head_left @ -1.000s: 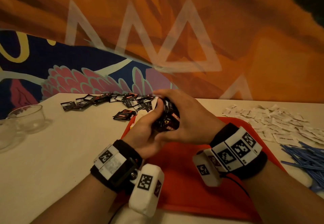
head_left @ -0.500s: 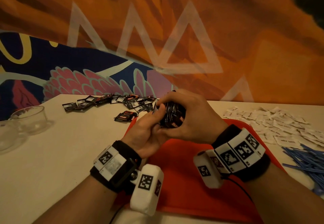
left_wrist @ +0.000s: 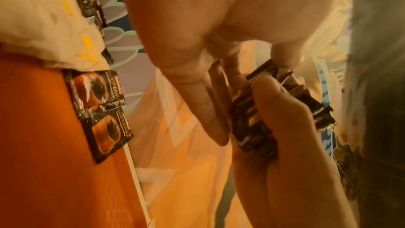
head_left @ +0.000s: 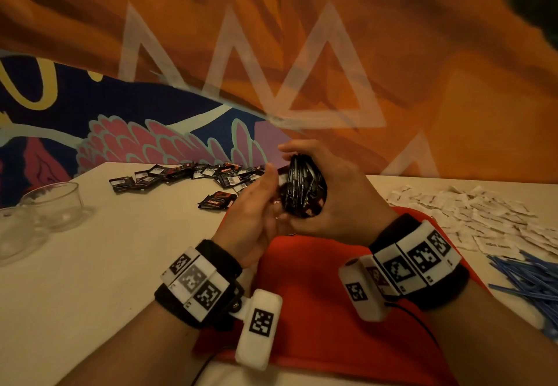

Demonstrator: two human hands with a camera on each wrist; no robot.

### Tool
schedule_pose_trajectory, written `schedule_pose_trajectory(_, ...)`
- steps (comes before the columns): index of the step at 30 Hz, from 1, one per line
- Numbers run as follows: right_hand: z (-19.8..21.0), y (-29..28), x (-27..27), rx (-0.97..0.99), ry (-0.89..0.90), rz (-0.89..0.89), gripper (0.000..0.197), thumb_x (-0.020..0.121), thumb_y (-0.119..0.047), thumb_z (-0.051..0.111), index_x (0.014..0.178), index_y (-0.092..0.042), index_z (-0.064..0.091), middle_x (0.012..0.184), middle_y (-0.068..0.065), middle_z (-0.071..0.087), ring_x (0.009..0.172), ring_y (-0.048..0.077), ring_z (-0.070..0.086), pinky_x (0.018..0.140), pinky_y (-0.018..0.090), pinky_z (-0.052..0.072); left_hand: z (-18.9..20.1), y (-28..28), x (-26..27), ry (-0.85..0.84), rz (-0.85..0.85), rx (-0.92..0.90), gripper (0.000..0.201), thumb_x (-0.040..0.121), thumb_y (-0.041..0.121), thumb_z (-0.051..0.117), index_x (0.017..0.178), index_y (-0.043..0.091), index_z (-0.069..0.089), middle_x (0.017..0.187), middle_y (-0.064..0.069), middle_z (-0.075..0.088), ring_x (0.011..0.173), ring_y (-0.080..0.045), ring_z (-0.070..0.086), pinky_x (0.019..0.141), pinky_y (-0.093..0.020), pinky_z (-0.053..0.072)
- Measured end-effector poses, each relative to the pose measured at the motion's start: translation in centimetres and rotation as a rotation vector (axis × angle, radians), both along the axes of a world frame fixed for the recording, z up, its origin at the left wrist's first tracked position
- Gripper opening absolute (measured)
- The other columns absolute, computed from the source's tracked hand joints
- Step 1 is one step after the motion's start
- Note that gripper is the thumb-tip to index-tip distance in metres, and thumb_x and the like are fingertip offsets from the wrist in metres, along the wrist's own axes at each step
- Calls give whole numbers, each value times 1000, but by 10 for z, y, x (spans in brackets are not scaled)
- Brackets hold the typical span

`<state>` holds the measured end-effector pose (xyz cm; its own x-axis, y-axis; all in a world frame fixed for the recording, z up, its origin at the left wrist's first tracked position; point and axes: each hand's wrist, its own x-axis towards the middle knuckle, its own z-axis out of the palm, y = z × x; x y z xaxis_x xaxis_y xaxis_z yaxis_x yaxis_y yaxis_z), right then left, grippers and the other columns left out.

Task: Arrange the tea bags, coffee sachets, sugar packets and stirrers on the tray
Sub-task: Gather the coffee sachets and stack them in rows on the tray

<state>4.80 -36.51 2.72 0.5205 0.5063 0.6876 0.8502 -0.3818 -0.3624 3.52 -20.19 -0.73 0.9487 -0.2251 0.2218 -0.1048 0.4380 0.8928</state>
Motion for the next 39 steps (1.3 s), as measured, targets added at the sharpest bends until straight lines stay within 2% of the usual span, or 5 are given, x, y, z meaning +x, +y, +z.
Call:
schedule_pose_trajectory(7,-5,5,-1,-37,38,64,81,65,-19,85,136,-21,45,110,-18,55,94,-6,56,78,9,42,-1,3,-2,50,-116,-73,61,86,56,61,127,11,61,122,-14,69,112,-28,67,101,-45,49)
schedule_pose_trajectory(12,-2,5,-3,-36,-11,69,89,64,-22,88,140,-23,41,126,-7,54,113,8,56,93,25,49,-1,9,0,32,-266,-138,72,73,29,87,131,3,52,115,-16,67,105,-28,67,86,-35,58)
schedule_pose_trajectory(26,-5,0,5,11,26,50,88,63,-17,89,138,-23,43,111,-18,53,102,7,59,86,17,47,-3,13,4,82,-262,-218,63,72,-4,41,135,6,43,112,-18,60,92,-25,65,68,-27,50)
schedule_pose_trajectory(31,-4,-1,5,8,20,27,84,65,-22,89,137,-23,44,114,-15,54,107,9,59,91,25,49,-7,8,7,77,-152,-199,73,72,-2,53,141,-11,33,130,-25,46,117,-39,46,87,-38,33)
schedule_pose_trajectory(39,-5,-1,5,59,-3,-40,78,67,-22,87,134,-22,46,113,-6,56,102,9,57,84,17,48,-8,3,13,74,139,-133,46,94,0,59,137,-6,46,130,-31,59,119,-40,62,101,-48,49)
